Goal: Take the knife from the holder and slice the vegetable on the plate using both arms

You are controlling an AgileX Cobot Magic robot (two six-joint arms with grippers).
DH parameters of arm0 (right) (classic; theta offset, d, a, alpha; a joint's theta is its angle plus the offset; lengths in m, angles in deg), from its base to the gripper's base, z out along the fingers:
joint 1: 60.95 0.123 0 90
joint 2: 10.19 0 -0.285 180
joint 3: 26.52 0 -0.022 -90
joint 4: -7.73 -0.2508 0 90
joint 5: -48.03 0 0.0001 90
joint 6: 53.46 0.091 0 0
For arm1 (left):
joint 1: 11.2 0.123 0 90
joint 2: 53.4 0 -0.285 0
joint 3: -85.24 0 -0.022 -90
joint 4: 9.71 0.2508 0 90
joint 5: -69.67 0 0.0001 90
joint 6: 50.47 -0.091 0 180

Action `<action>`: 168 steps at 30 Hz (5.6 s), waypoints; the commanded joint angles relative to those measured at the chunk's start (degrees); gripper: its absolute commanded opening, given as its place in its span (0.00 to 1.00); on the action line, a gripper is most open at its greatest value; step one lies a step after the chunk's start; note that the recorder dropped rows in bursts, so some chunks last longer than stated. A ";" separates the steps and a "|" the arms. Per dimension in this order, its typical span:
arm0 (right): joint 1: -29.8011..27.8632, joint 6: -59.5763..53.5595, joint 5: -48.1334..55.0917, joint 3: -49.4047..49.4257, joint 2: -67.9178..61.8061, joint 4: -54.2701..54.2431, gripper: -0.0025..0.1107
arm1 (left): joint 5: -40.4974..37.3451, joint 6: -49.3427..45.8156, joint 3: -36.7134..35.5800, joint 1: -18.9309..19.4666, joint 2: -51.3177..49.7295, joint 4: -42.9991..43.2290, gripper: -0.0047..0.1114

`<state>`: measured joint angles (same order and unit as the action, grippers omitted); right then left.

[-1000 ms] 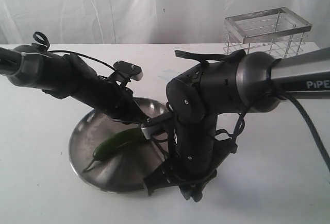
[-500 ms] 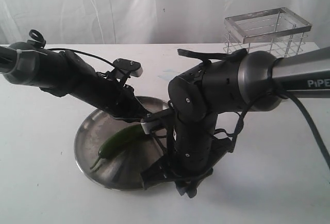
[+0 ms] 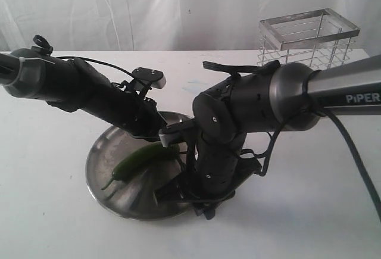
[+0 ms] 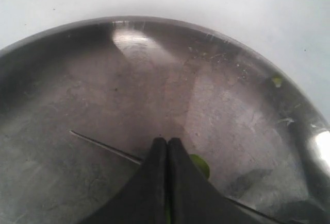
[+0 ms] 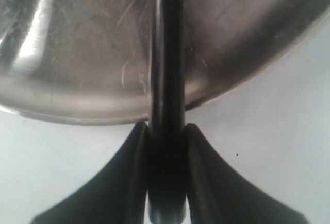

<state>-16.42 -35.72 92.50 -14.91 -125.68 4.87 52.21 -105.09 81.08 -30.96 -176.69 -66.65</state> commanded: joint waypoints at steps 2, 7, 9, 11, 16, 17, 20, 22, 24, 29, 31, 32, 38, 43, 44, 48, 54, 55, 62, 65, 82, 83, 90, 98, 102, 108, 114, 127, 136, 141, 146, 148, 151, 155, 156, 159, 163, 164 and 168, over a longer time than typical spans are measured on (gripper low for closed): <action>-0.50 0.50 -1.33 0.00 -0.51 -0.33 0.02 | -0.54 -0.28 -0.28 0.20 0.14 0.48 0.04; -0.50 0.50 -1.22 0.00 -0.51 -0.33 0.02 | 1.76 -0.28 -0.28 0.31 0.14 0.60 0.04; -0.50 0.50 -1.22 0.00 -0.51 -0.33 0.02 | 2.81 -0.28 -0.28 0.31 0.14 0.49 0.04; -0.50 0.41 -1.25 0.00 -0.51 -0.44 0.02 | 3.51 -0.28 -0.28 0.31 0.05 0.49 0.04; -0.50 0.41 -1.25 0.00 -0.51 -0.56 0.02 | 4.60 -0.28 -0.28 0.31 -0.50 0.28 0.04; -0.50 0.41 -1.25 0.00 -0.51 -0.56 0.02 | 4.60 -0.28 -0.14 0.31 -1.03 0.27 0.04; -0.50 0.41 -1.25 0.00 -0.51 -0.56 0.02 | 3.49 -0.28 0.94 0.31 -3.79 0.27 0.04; -0.50 0.41 -1.10 0.00 -0.51 -1.16 0.02 | 2.28 -0.28 1.76 0.31 -5.42 0.27 0.04; -0.50 0.41 -0.86 0.00 -0.51 -1.47 0.02 | 1.02 -0.44 2.31 0.31 -6.96 1.33 0.04; -0.50 0.41 -0.40 0.00 -0.51 -1.47 0.02 | 1.10 -0.44 2.31 0.31 -7.85 1.88 0.04; -0.50 0.30 0.45 0.00 -0.51 -1.34 0.02 | 0.98 -0.44 2.31 0.31 -7.85 1.88 0.04; -0.50 -0.01 1.29 0.00 -0.51 -1.08 0.02 | 0.98 -0.44 2.31 0.31 -7.85 1.88 0.04; -0.50 -2.75 8.10 0.00 -1.00 -0.82 0.02 | 0.96 -0.31 2.31 0.31 -7.85 1.98 0.04; -0.50 -7.47 11.40 0.00 -1.64 -4.38 0.02 | 0.96 0.50 2.41 0.31 -7.04 1.98 0.04; -0.50 -7.48 11.68 0.00 -1.64 -4.86 0.02 | 1.15 0.70 2.41 0.31 -6.53 1.88 0.04; -0.50 -7.48 11.76 0.00 -1.53 -4.96 0.02 | 1.55 0.85 2.41 0.31 -2.69 0.67 0.04; -0.50 -7.09 10.00 0.00 -1.21 -4.96 0.02 | 1.29 0.85 2.41 0.67 3.29 -0.65 0.04; -0.50 -7.09 9.73 0.00 -0.96 -4.96 0.02 | 0.98 0.85 2.41 0.81 4.17 -0.65 0.04; -0.50 -7.09 9.65 0.00 -0.12 -4.84 0.02 | -7.16 0.74 2.41 1.82 8.74 4.56 0.04; -0.50 -7.09 9.53 0.00 -0.13 -4.84 0.02 | -13.03 0.85 2.41 1.82 8.66 15.21 0.04; -0.50 -7.68 6.68 0.00 -0.13 -4.84 0.02 | -16.64 -6.18 -0.27 1.91 7.74 27.47 0.57; -0.50 -7.68 6.68 0.00 -0.13 -4.84 0.02 | -15.38 -7.18 -0.67 1.91 7.34 27.47 0.57; -0.50 -7.62 6.53 0.00 -0.13 -4.84 0.02 | -9.80 -7.29 -1.32 1.71 3.16 27.28 0.57; -0.50 -7.62 6.53 0.00 -0.13 -4.84 0.02 | -8.86 -7.29 -1.32 1.71 0.86 27.13 0.28; -0.50 -7.62 6.70 0.00 -0.13 -4.84 0.02 | -9.74 -6.93 0.35 1.71 0.86 24.46 0.04; -0.50 -8.17 9.00 0.00 -0.13 -4.84 0.02 | -10.19 -6.93 1.08 1.71 0.86 23.68 0.04; -0.50 -8.17 10.82 0.00 -0.13 -5.23 0.02 | -9.77 -7.49 0.98 1.71 0.86 23.81 0.17; -0.50 -7.23 9.41 0.00 -0.13 -8.40 0.02 | -13.11 6.32 8.67 2.18 0.87 18.45 0.17; -0.50 -4.16 3.21 0.00 -0.73 -8.67 0.02 | -9.09 6.80 9.67 2.28 -1.23 8.19 0.04; -0.50 -4.07 2.70 0.00 -1.89 -9.06 0.02 | -8.63 6.36 9.67 2.39 -1.23 8.19 0.04; -0.50 -4.07 2.60 0.00 -2.33 -9.62 0.02 | -9.60 3.62 9.67 2.39 -3.25 8.19 0.04; -0.50 -4.07 2.60 0.00 -2.33 -9.62 0.02 | -9.48 3.49 9.67 2.39 -4.21 8.10 0.04; -0.50 -4.07 2.85 0.00 -2.33 -9.62 0.02 | -9.37 3.49 9.67 2.39 -4.85 7.89 0.04; -0.50 -4.07 2.96 0.00 -2.33 -9.62 0.02 | -9.49 3.38 9.67 2.39 -4.85 7.77 0.04; -0.50 -4.07 2.96 0.00 -2.33 -9.62 0.02 | -9.49 3.25 9.67 2.39 -4.88 7.77 0.04; -0.50 -4.07 2.70 0.00 -2.33 -9.62 0.02 | -9.49 3.25 9.67 2.39 -4.98 7.90 0.04; -0.50 -4.07 2.57 0.00 -2.10 -9.62 0.02 | -9.49 3.25 9.67 2.39 -4.98 8.29 0.04; -0.50 -4.07 2.57 0.00 -1.95 -9.62 0.02 | -9.60 3.25 9.67 2.39 -4.98 8.97 0.04; -0.50 -4.07 2.57 0.00 -0.81 -9.62 0.02 | -9.96 4.56 9.67 2.39 -5.20 12.00 0.04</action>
<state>-16.94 -39.99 95.37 -14.93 -127.47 -4.95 43.76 -101.53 90.62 -28.67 -181.69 -56.37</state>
